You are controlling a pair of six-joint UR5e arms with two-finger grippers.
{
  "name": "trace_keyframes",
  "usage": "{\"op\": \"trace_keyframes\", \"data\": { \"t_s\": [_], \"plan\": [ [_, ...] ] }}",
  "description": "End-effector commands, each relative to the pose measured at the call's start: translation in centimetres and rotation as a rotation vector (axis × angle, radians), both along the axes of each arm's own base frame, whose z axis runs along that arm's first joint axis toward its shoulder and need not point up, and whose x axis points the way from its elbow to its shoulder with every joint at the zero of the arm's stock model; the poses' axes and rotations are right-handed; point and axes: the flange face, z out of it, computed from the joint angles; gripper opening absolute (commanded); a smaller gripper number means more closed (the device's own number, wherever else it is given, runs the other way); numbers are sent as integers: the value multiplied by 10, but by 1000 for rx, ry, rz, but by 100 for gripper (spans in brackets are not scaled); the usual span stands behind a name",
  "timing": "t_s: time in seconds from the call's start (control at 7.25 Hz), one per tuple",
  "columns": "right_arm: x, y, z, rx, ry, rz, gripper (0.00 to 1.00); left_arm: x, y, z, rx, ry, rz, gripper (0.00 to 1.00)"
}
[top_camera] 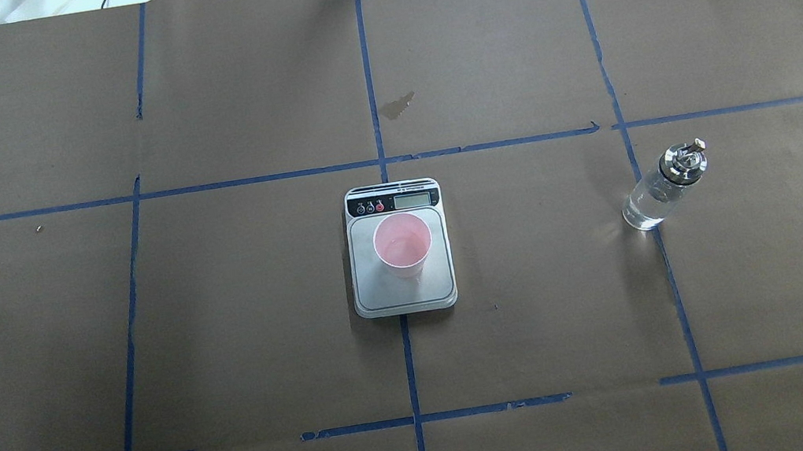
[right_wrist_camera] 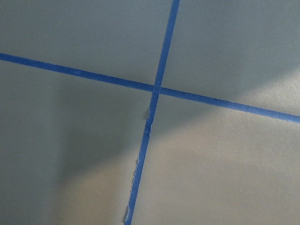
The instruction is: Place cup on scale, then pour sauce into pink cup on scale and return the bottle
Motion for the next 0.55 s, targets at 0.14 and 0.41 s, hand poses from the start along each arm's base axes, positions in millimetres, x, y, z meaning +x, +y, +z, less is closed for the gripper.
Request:
{"op": "trace_keyframes", "data": {
  "t_s": [0.14, 0.41],
  "plan": [
    [0, -8, -8, 8, -6, 13, 100, 0, 2, 38, -36, 5, 2, 100],
    [-1, -9, -11, 13, -9, 14, 100, -5, 19, 82, -125, 35, -7, 100]
  ]
}}
